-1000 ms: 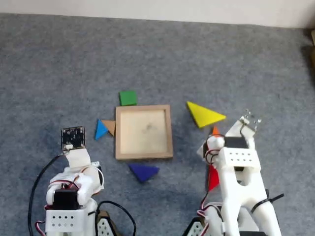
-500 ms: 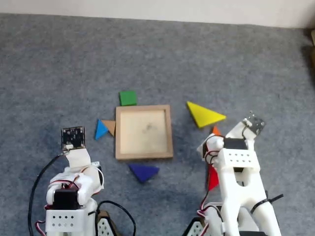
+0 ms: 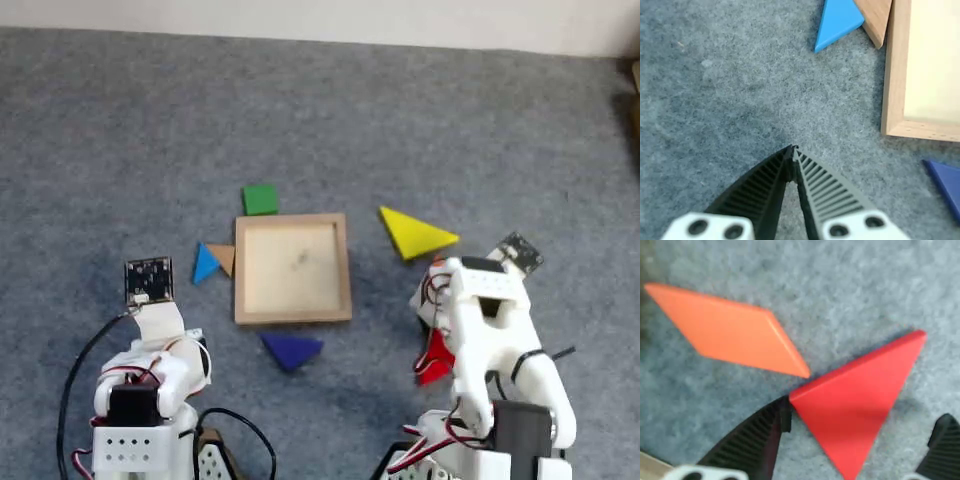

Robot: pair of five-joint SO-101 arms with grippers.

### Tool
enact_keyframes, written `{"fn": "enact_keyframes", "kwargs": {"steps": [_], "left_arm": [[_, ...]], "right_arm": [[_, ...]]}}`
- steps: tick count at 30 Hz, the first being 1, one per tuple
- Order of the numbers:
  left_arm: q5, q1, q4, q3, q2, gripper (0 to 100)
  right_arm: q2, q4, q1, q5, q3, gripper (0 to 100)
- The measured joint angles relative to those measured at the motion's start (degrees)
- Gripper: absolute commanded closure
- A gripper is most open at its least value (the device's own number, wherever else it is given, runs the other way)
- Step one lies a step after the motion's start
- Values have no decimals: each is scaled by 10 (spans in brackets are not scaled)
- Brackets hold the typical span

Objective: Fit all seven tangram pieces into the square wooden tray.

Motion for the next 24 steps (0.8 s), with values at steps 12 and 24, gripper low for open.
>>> {"fn": "enact_keyframes", "kwargs": {"steps": [12,24], "left_arm": [[0,0,0,0,0,995],[0,0,0,0,0,995]], "right_arm": [[11,-3,1,0,-30,591],[11,-96,33,0,8,591]]}}
